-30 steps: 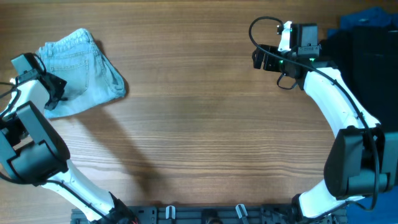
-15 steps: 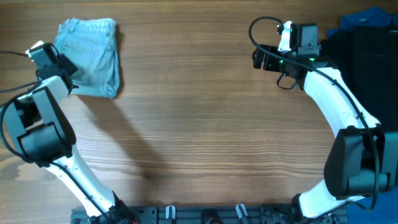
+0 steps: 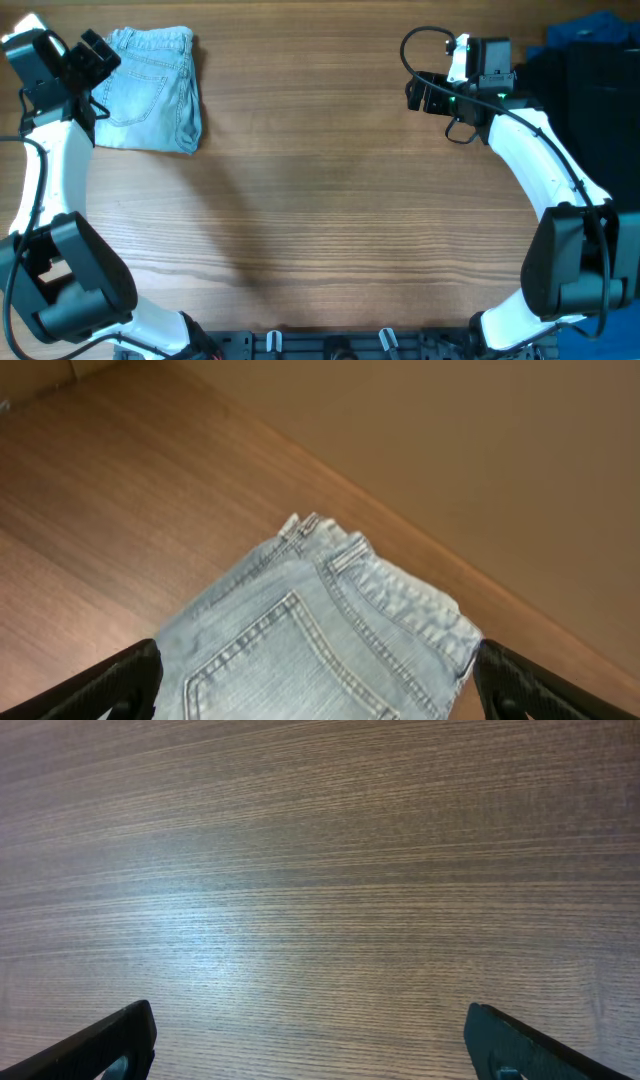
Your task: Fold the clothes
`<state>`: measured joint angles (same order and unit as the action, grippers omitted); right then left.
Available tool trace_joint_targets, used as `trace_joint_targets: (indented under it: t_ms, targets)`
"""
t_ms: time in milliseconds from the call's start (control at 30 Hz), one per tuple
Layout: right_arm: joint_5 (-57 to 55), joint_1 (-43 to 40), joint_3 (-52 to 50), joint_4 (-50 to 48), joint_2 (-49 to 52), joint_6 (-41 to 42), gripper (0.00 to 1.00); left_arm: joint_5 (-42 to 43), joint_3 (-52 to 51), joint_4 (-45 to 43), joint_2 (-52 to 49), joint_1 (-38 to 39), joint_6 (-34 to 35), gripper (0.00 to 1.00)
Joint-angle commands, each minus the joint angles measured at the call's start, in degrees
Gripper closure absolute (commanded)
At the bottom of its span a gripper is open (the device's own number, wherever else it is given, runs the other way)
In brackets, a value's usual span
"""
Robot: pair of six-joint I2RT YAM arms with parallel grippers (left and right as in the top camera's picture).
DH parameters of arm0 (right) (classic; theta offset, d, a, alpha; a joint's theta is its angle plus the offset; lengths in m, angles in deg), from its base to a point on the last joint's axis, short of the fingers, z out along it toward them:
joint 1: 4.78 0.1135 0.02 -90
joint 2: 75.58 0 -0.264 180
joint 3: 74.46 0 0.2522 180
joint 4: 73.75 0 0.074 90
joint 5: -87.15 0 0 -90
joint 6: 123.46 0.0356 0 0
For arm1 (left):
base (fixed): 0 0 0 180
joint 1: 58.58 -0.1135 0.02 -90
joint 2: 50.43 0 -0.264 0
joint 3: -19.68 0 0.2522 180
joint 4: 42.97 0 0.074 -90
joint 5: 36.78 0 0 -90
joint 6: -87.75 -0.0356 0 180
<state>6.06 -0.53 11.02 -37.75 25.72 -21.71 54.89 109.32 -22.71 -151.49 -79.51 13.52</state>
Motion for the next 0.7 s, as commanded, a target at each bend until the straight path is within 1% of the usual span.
trace_joint_targets:
  t_ms: [0, 433, 500, 533, 633, 667]
  targets:
    - [-0.6, 0.3, 0.3, -0.1, 0.4, 0.4, 0.01, 1.1, 0.3, 1.6, -0.2, 0.4, 0.3, 0.0]
    - [-0.6, 0.9, -0.2, -0.1, -0.1, 0.4, 0.0, 1.1, 0.3, 2.2, -0.2, 0.4, 0.3, 0.0]
    - [-0.6, 3.9, -0.9, 1.5, -5.4, 0.4, 0.01, 1.1, 0.3, 2.2, -0.2, 0.4, 0.3, 0.0]
    - [-0.6, 6.6, -1.2, 1.7, -10.2, 0.4, 0.0, 1.1, 0.3, 2.2, -0.2, 0.4, 0.3, 0.0]
    - [-0.8, 18.3, -1.2, 2.3, -30.1, 0.0, 0.01, 1.1, 0.3, 2.2, -0.2, 0.4, 0.3, 0.0]
    - [-1.8, 20.8, -1.4, 2.1, -35.3, -0.2, 0.0, 1.1, 0.3, 2.2, -0.2, 0.4, 0.3, 0.0]
